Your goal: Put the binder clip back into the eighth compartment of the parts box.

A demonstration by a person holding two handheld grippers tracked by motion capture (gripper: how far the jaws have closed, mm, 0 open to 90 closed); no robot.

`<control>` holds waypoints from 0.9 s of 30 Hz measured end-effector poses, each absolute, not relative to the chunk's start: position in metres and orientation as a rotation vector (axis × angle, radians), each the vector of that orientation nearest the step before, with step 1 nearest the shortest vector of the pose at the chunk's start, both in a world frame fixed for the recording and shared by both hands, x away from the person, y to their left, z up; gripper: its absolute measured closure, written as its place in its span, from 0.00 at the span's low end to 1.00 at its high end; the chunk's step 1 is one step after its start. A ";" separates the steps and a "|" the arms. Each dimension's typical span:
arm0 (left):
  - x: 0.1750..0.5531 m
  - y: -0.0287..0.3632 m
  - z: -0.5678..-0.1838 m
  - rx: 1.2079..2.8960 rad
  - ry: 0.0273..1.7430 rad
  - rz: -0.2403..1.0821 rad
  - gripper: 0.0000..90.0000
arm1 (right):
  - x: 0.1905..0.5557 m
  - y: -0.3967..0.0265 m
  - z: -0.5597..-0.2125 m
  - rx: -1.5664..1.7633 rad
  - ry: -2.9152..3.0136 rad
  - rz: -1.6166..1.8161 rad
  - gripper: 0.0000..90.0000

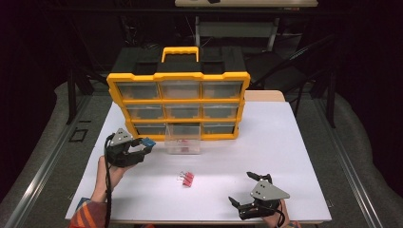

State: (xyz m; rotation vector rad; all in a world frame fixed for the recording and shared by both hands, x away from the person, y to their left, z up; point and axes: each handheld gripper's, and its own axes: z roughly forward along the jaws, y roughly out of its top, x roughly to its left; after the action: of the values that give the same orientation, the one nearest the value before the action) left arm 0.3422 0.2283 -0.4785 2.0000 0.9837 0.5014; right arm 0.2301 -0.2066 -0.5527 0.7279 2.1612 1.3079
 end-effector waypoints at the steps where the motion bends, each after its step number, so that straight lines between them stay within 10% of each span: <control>1: 0.343 0.229 -0.476 1.993 0.983 0.503 0.55 | 0.230 -0.206 -0.553 0.727 2.159 1.310 0.01; 27: 0.349 0.226 -0.437 1.907 0.911 0.538 0.55 | 0.231 -0.206 -0.554 0.739 2.164 1.296 0.01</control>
State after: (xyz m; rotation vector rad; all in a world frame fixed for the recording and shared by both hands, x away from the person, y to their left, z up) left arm 0.3489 0.2263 -0.4368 1.9065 0.9111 0.5381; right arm 0.2311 -0.2058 -0.5542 0.7391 2.1643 1.2955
